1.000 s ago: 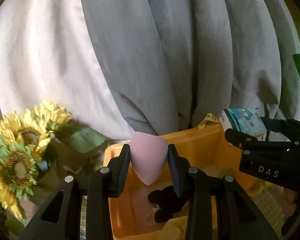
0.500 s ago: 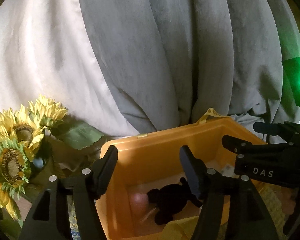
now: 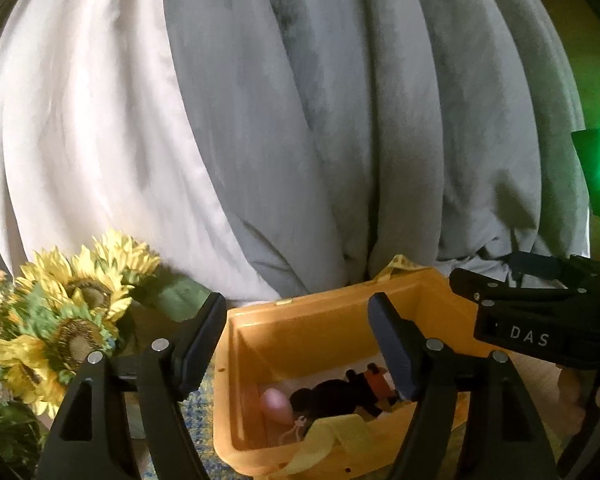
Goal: Organize soft objects
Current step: 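Open both tools to drop the sponge and tissue pack into the crate, then move both open tools back toward the remaining items on the table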
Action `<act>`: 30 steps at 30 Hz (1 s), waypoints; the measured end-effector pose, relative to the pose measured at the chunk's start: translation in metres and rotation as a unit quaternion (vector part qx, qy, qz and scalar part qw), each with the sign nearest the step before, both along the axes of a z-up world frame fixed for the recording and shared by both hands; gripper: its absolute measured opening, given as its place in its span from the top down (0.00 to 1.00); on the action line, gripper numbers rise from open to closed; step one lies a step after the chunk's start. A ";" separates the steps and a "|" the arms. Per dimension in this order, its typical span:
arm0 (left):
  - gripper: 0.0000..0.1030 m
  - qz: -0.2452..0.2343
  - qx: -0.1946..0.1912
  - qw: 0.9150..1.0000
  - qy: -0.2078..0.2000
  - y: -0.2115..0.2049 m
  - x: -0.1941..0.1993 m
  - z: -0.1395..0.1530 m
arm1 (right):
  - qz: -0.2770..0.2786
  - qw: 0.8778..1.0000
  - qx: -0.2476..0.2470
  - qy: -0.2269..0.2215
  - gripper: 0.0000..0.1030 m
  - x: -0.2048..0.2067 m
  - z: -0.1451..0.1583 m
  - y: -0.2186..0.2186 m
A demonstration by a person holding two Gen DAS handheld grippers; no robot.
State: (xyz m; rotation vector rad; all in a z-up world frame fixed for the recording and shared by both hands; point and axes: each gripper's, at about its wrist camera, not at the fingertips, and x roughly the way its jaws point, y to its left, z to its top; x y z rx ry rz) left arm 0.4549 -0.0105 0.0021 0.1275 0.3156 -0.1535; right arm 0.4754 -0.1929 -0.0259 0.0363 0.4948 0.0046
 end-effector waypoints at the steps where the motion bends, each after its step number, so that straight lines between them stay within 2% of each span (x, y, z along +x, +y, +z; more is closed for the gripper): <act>1: 0.28 -0.001 0.000 1.000 -0.002 0.000 -0.003 0.002 | -0.001 1.000 0.002 -0.004 0.20 -0.005 0.003 -0.001; 10: 0.23 -0.006 0.001 1.000 -0.014 -0.005 -0.035 0.013 | -0.012 1.000 0.002 -0.022 0.20 -0.040 0.018 -0.006; 21: 0.21 -0.017 0.008 1.000 -0.017 -0.011 -0.075 0.016 | -0.024 0.999 0.009 -0.021 0.20 -0.080 0.020 -0.012; 30: 0.19 -0.026 0.009 1.000 0.003 -0.013 -0.100 0.007 | -0.030 0.999 0.009 -0.005 0.20 -0.103 0.013 -0.017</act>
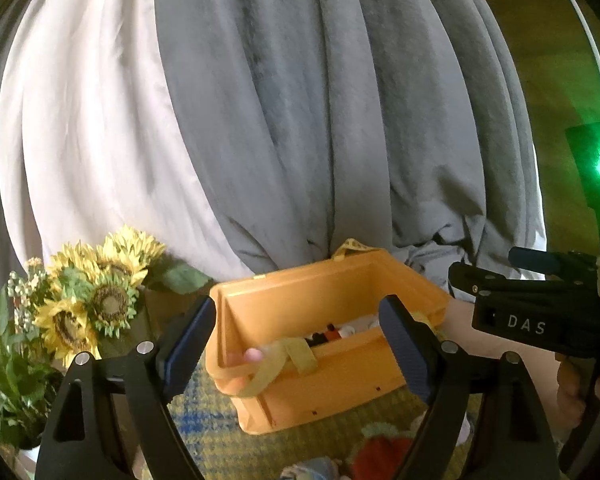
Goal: Organize soft objects
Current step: 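Move both open tools back toward the remaining items on the table, then grasp the red fluffy plush with the left tool while the right tool grasps the white terry cloth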
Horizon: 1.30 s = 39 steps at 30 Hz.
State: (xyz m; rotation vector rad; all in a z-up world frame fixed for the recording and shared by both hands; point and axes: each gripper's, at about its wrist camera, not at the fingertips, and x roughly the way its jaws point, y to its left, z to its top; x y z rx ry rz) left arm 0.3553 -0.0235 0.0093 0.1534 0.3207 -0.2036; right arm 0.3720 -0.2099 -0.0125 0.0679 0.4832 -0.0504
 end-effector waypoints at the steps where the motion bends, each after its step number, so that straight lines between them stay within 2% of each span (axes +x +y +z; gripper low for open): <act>1: 0.19 -0.001 0.000 1.000 0.003 0.000 -0.001 -0.001 | -0.001 1.000 0.001 0.003 0.20 -0.003 -0.002 -0.001; 22: 0.18 -0.038 0.029 0.996 0.077 -0.012 -0.025 -0.048 | 0.007 0.998 -0.011 0.069 0.20 -0.029 -0.042 -0.003; 31: 0.18 -0.059 0.046 0.992 0.104 -0.018 -0.024 -0.072 | 0.018 0.994 -0.016 0.108 0.20 -0.029 -0.067 -0.001; 39: 0.18 -0.078 0.042 0.985 0.148 -0.022 -0.015 -0.096 | 0.021 0.991 -0.020 0.131 0.20 -0.026 -0.087 -0.001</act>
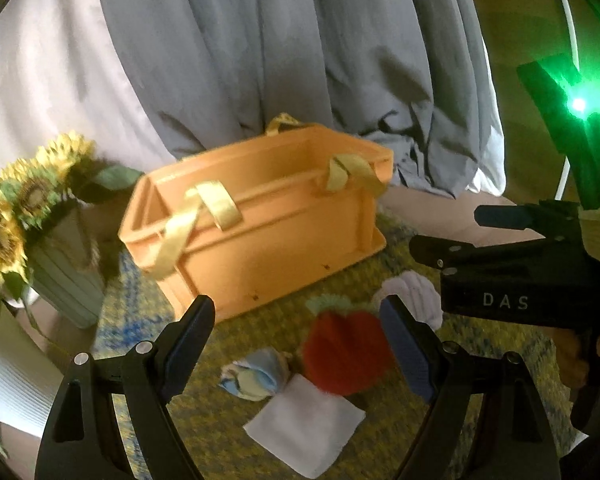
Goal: Organize soft objects
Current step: 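Grasp the red fluffy plush with the left tool while the right tool grasps the white terry cloth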
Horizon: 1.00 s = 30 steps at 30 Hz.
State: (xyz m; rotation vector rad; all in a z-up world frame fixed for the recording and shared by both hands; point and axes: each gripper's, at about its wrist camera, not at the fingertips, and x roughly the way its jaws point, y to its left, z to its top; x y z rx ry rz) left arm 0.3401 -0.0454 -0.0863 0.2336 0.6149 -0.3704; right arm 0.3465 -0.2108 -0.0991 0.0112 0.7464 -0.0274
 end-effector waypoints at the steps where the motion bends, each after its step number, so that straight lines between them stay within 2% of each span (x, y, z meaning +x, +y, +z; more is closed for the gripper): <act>1: 0.18 -0.002 -0.002 1.000 0.007 0.000 0.002 -0.004 | 0.001 1.000 0.000 0.004 0.20 0.001 -0.003 0.000; 11: 0.18 -0.022 -0.001 0.999 0.046 -0.008 0.010 -0.029 | 0.013 0.999 0.004 0.034 0.22 0.008 -0.030 0.000; 25: 0.19 -0.030 0.008 0.996 0.085 -0.024 0.030 -0.063 | 0.006 0.996 0.033 0.083 0.37 0.018 -0.058 -0.011; 30: 0.27 -0.033 0.010 0.995 0.098 -0.028 0.037 -0.074 | 0.005 0.995 0.037 0.097 0.43 0.021 -0.068 -0.014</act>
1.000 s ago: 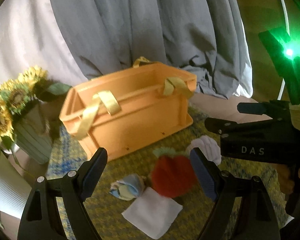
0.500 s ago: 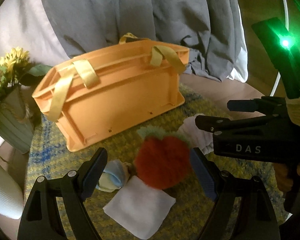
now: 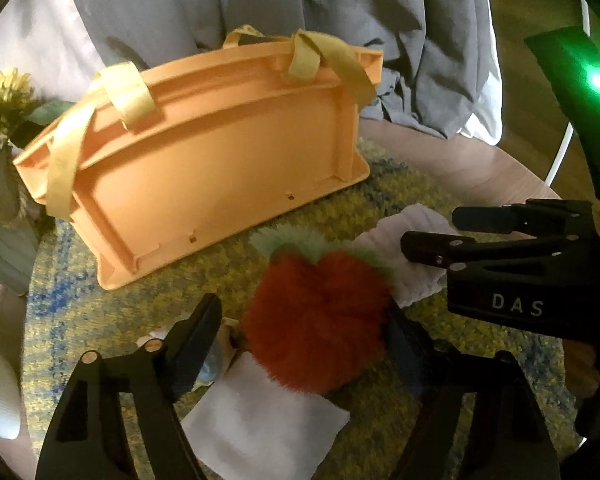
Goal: Organize soft objects
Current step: 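Grasp the red fluffy plush with the left tool while the right tool grasps the white terry cloth, then carry the red plush and white cloth over the orange crate with both tools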
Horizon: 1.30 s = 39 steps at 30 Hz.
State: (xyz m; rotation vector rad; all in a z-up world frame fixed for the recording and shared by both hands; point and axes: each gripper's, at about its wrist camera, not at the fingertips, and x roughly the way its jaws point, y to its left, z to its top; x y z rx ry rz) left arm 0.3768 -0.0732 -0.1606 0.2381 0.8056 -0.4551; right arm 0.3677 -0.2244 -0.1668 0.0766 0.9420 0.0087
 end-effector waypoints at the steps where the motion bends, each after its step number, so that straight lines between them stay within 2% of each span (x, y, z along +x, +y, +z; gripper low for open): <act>1: 0.29 0.000 0.000 1.000 0.001 0.000 0.000 -0.001 | -0.001 1.000 0.000 0.003 0.44 0.000 -0.002 0.000; 6: 0.42 -0.006 -0.001 1.000 0.011 -0.005 0.004 -0.008 | -0.002 1.000 0.000 0.012 0.51 0.001 -0.008 -0.002; 10: 0.56 -0.011 -0.002 1.000 0.017 -0.009 0.005 -0.010 | 0.001 1.000 0.001 0.016 0.61 0.001 -0.010 -0.002; 13: 0.60 -0.010 -0.002 1.000 0.015 -0.009 0.004 -0.009 | 0.005 1.000 0.001 0.015 0.68 0.001 -0.008 -0.001; 17: 0.62 -0.006 -0.002 1.000 0.004 -0.008 0.001 -0.003 | 0.009 1.000 0.006 0.008 0.74 -0.002 -0.003 0.001; 24: 0.62 0.004 -0.011 1.000 -0.020 0.001 -0.004 0.016 | 0.020 1.000 0.011 -0.010 0.76 -0.008 0.014 0.007; 39: 0.65 0.032 -0.059 0.995 -0.074 0.023 -0.015 0.066 | 0.031 0.997 0.018 -0.075 0.76 -0.018 0.064 0.018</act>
